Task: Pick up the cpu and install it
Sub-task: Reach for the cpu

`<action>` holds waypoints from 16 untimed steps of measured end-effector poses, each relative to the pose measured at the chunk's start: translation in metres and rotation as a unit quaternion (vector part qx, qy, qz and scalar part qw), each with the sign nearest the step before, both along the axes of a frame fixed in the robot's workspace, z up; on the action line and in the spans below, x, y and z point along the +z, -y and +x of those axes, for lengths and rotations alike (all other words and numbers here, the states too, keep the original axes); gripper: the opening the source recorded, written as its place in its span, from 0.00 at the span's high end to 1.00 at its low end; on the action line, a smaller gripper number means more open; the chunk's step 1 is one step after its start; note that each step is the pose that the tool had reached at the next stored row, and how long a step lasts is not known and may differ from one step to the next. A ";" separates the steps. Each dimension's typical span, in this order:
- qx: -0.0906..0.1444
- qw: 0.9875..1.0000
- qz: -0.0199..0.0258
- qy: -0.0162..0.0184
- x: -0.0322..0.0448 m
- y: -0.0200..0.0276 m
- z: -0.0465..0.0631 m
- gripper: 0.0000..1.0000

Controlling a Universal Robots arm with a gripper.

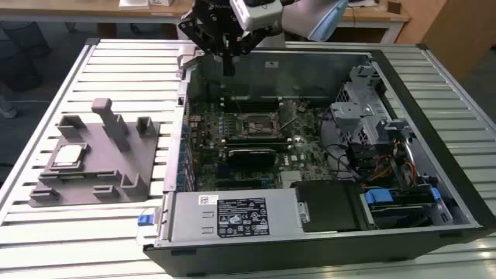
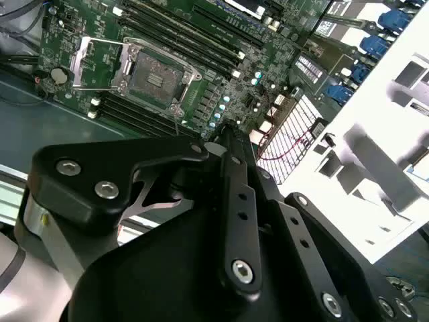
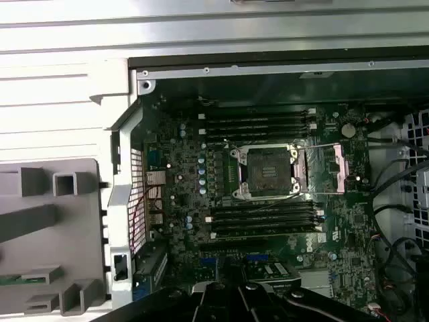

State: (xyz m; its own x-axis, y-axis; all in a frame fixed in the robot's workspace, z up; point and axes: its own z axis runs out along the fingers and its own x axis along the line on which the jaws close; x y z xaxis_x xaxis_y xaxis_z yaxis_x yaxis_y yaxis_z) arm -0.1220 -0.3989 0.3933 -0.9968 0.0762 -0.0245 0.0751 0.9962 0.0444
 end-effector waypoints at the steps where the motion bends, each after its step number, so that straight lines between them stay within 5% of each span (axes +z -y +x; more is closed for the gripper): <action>1: 0.000 1.000 0.000 0.000 0.0000 0.0000 0.000 0.89; 16: 0.000 1.000 0.000 0.000 -0.0001 0.0000 -0.011 0.89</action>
State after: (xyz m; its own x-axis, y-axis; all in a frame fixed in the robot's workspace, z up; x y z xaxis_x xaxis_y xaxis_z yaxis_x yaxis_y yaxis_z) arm -0.1333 -0.3989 0.3932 -0.9968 0.0762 -0.0244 0.0751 0.9962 0.0444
